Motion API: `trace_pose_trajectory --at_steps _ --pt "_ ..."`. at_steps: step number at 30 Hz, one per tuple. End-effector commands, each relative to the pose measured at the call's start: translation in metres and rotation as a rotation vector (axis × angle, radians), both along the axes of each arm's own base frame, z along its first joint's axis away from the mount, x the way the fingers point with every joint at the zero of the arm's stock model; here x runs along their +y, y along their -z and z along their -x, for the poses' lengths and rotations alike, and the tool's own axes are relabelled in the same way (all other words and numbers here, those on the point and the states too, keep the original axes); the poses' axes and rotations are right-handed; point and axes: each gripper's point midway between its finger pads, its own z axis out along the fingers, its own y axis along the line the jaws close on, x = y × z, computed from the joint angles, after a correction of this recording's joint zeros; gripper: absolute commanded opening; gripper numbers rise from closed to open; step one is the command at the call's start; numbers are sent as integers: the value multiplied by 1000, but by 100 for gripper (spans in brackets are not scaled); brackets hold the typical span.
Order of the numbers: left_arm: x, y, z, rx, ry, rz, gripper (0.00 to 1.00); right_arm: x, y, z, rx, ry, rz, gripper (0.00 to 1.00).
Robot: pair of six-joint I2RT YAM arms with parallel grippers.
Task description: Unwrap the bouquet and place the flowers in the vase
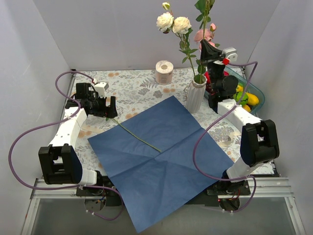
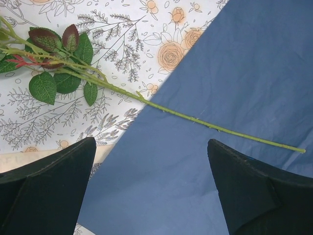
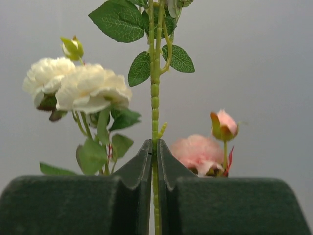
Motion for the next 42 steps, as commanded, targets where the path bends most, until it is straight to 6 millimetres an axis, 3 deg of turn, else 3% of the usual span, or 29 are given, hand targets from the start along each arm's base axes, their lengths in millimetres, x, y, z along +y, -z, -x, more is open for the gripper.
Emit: trace_pose_trajectory --at_steps 1,3,4,8,11,12,14,15,17,18,19,21,22,23,24,25,26,27,28,29,30,31,32,35,38,42 --pt "-3 -18 -6 -38 12 29 98 -16 -25 40 -113 5 -70 18" --pt "-4 -21 -6 -42 12 31 98 -18 -24 47 -110 17 -66 24" --pt "-4 -22 -6 -44 11 34 98 -19 -15 46 -85 28 -60 34" --pt "-5 -24 -4 -48 10 38 98 -19 -13 58 -71 62 -40 52" --pt "-5 -28 -2 -62 5 40 98 -12 -16 68 -44 69 13 56" --pt "-5 -30 -2 -68 3 39 98 -5 -22 79 -57 48 17 56" --pt "-6 -35 -1 -76 3 45 98 8 -13 85 -9 16 62 57" --pt "-6 -40 -2 -85 -4 51 98 20 -17 99 -7 -21 73 57" --pt "-4 -46 -4 -99 -13 63 98 42 3 106 65 -62 149 57" --pt "-2 -53 -8 -117 -24 67 98 63 2 123 74 -130 174 57" --pt "4 -58 -11 -126 -55 81 98 84 29 124 165 -186 254 59" --pt "18 -69 -20 -156 -104 106 98 122 52 140 239 -290 327 61" --pt "41 -80 -27 -180 -180 126 98 136 77 142 318 -323 383 69" --pt "49 -87 -31 -194 -195 163 98 147 90 146 350 -358 407 73" --pt "62 -86 -35 -188 -224 186 98 170 108 153 385 -429 448 79" --pt "88 -91 -37 -201 -281 194 98 183 124 158 421 -469 496 89" --pt "96 -88 -35 -194 -275 194 98 195 135 161 443 -496 529 90" --pt "104 -84 -35 -189 -283 184 98 218 160 166 481 -538 588 91" --pt "114 -78 -30 -181 -304 178 98 230 165 166 495 -545 632 93" --pt "119 -75 -27 -182 -300 166 98 244 171 169 508 -567 665 94" --pt "120 -74 -24 -185 -296 168 98 267 207 170 573 -596 736 94" --pt "126 -74 -20 -188 -308 163 98 280 200 165 601 -584 770 95" --pt "127 -70 -16 -178 -312 165 98 297 242 160 681 -596 843 95" --pt "137 -67 -10 -173 -340 186 98 333 276 165 735 -658 898 95" --pt "138 -61 -4 -159 -340 184 98 361 299 162 780 -707 901 93" --pt "134 -43 7 -137 -332 176 98 388 315 161 798 -778 882 87"
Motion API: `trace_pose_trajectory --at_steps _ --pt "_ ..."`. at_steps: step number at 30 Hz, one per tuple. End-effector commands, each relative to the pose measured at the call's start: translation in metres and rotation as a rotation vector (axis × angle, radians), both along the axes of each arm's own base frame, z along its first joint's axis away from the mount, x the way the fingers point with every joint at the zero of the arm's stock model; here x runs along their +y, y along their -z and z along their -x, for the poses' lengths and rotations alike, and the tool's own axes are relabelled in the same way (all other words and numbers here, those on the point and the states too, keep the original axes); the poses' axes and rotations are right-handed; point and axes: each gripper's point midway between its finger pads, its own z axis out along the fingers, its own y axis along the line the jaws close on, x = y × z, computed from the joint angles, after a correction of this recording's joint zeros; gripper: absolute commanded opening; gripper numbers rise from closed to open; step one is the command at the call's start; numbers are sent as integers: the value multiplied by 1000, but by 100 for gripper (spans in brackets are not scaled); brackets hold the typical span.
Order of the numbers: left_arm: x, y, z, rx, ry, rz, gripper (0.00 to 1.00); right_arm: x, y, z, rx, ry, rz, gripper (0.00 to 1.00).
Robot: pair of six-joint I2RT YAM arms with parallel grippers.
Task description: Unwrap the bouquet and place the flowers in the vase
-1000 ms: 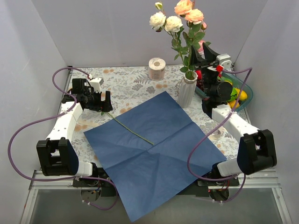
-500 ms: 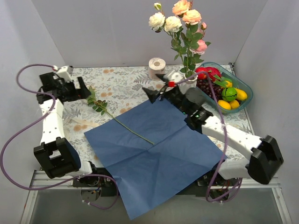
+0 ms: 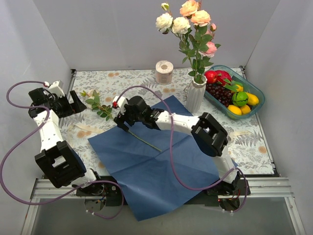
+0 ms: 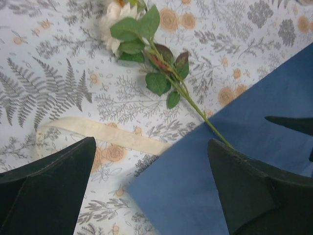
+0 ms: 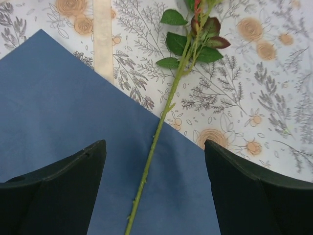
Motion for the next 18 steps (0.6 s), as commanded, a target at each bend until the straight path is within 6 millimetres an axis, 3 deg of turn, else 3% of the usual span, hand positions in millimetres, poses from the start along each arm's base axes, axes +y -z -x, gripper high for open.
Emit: trace_pose_trajectory --at_steps 1,2,3,5,6,9,10,18 --pt "-9 5 13 -14 42 -16 98 29 -19 -5 37 -43 -75 86" --pt "-9 6 14 -15 42 -22 98 33 -3 -7 55 -43 -58 86" --pt "-7 8 14 -11 40 -22 98 40 -9 -11 51 -43 -75 86" --pt "-8 13 15 -3 46 -25 98 45 6 -15 62 -38 -55 84" --pt "-8 14 15 -1 48 -25 98 49 1 -20 48 -33 -66 84" --pt "-7 16 14 -3 52 -30 98 56 15 -27 49 -16 -54 82" --pt "-6 17 13 0 53 -29 98 60 7 -33 38 -4 -70 81" --pt "-4 20 11 2 59 -31 98 61 53 -41 98 50 14 75"
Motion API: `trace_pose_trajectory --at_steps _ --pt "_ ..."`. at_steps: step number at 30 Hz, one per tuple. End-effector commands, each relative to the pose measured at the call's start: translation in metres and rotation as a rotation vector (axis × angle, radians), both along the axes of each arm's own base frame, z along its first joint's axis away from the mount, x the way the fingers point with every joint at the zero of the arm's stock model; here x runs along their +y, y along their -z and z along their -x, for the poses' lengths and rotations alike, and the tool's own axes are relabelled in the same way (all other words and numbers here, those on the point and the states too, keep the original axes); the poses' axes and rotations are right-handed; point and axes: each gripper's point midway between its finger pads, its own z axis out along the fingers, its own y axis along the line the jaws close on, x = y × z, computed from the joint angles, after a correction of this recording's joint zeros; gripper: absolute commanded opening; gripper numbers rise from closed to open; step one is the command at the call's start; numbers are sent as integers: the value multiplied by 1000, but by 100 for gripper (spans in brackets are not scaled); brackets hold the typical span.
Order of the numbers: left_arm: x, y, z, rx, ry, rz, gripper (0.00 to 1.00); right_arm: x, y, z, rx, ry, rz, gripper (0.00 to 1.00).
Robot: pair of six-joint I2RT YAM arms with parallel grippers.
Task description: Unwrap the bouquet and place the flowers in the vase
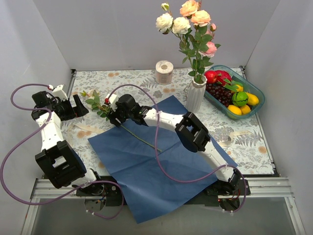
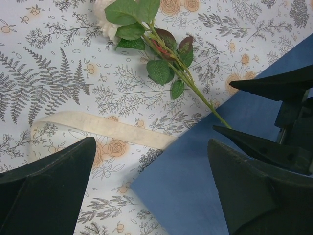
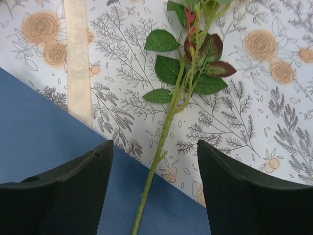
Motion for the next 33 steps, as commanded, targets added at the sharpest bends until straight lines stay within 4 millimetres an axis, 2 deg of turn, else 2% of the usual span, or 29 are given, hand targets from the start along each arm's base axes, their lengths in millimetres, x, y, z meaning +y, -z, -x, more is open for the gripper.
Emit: trace_pose_trajectory --at_steps 1,6,9,12,15,16,18,19,21,25,29,30,31,33 --pt "0 -8 -1 -39 25 -20 98 1 13 -6 39 37 22 75" --pt "0 -11 0 -48 31 -31 98 -6 39 0 95 53 70 73" --pt "-1 -12 1 -51 37 -29 98 -8 45 0 105 64 82 71" --pt "-2 -12 2 -51 41 -31 98 -7 46 0 105 65 79 65" --pt "-1 -10 3 -48 38 -31 98 -3 44 0 104 66 71 49" --pt "0 -10 4 -47 35 -32 98 1 35 -4 93 70 53 42" --pt "1 -11 4 -49 33 -32 98 4 33 -5 94 71 53 37" --pt "1 -11 5 -47 33 -31 98 5 31 -7 89 74 51 31" --pt "3 -13 5 -54 32 -33 98 8 23 -11 77 77 37 24" --pt "5 -17 8 -62 29 -37 98 9 3 -19 41 101 8 1" --pt "6 -21 11 -68 31 -32 98 10 -44 -30 -6 100 -75 1" --pt "6 -22 12 -69 31 -33 98 11 -51 -32 -18 99 -85 9" --pt "7 -22 13 -70 31 -31 98 10 -54 -33 -22 96 -85 28" --pt "6 -23 14 -72 32 -30 98 8 -48 -35 -8 93 -66 37"
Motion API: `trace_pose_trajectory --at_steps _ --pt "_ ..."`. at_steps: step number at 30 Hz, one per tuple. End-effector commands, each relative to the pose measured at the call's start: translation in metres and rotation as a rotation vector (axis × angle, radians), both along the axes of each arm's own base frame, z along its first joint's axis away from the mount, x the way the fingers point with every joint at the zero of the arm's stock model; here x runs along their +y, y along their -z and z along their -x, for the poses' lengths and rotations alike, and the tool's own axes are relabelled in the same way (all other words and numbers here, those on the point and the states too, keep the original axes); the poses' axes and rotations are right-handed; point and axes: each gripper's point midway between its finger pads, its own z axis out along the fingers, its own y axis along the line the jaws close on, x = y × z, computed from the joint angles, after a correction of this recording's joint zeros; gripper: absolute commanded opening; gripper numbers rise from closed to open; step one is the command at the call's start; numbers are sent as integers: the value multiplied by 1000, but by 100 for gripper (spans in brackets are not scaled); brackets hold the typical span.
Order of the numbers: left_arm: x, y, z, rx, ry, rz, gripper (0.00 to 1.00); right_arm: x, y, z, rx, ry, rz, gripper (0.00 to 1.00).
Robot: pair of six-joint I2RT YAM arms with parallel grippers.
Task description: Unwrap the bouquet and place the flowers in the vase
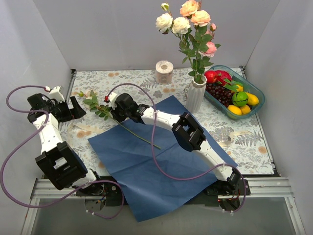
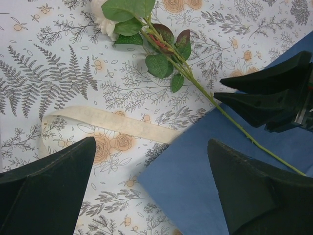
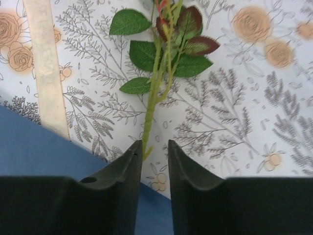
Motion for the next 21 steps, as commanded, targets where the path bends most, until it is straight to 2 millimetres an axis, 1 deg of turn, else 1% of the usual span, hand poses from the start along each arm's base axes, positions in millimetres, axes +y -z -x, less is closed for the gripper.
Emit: trace_pose_trajectory --at_steps 1,4,6,7,9,11,14,15,16,21 --pt "-3 -19 6 -56 26 -19 98 8 -74 -17 -78 -5 -116 41" --pt "-4 -19 8 -55 29 -20 98 5 -51 -11 -25 0 -88 44" --pt "-3 -19 8 -56 30 -24 98 5 -43 -8 -17 -5 -87 44" --pt "-2 -18 8 -55 27 -25 98 2 -32 -4 -3 -10 -72 44" --pt "-2 -19 7 -56 30 -21 98 2 -31 -2 -5 -13 -75 45" --pt "-1 -17 6 -50 30 -17 98 0 -23 2 6 -21 -65 44" --pt "0 -16 6 -50 27 -17 98 0 -18 10 36 -23 -65 44" --pt "-1 -14 6 -47 29 -13 98 4 -23 9 26 -22 -93 44" --pt "-1 -13 6 -44 30 -14 98 5 -23 10 29 -25 -100 45" --pt "0 -8 8 -38 31 -16 98 6 -32 6 25 3 -122 49"
